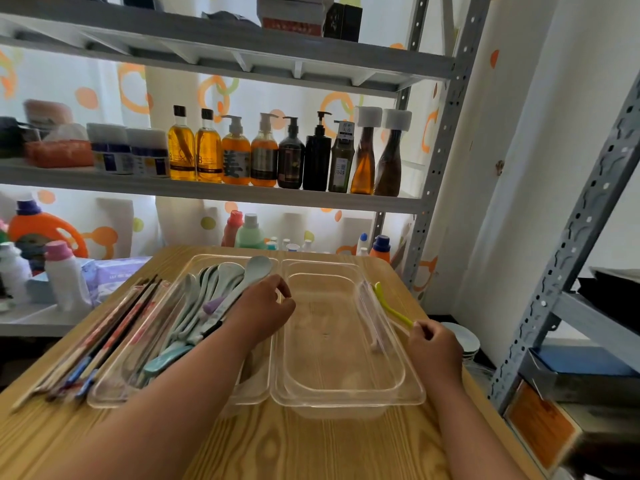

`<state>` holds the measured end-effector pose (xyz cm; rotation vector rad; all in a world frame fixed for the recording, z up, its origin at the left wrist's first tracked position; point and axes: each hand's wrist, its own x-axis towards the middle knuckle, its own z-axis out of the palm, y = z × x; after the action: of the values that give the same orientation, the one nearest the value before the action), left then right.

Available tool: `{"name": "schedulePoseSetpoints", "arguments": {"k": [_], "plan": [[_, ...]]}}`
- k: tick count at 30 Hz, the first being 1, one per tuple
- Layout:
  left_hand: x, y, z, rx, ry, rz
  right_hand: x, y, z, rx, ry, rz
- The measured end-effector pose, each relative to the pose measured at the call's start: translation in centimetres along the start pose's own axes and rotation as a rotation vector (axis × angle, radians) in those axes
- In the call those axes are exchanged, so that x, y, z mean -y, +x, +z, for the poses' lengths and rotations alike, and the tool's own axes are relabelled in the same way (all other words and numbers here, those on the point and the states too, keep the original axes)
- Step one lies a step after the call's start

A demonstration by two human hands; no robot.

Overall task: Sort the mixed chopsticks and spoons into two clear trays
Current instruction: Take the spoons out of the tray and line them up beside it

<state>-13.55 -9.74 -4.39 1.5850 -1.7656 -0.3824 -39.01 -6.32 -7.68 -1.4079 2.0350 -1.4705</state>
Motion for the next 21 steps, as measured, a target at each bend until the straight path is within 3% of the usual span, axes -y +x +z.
{"name": "schedulePoseSetpoints", "arguments": {"k": [12, 21], "plan": [[-0.15, -0.08, -0.10, -0.008, 0.018, 0.020, -0.31, 0.47, 0.13, 0.251, -0.152, -0.024], [-0.12, -0.12, -0.06, -0.013, 0.014, 0.026, -0.20, 0.70, 0.03, 0.290, -0.127, -0.006]]}}
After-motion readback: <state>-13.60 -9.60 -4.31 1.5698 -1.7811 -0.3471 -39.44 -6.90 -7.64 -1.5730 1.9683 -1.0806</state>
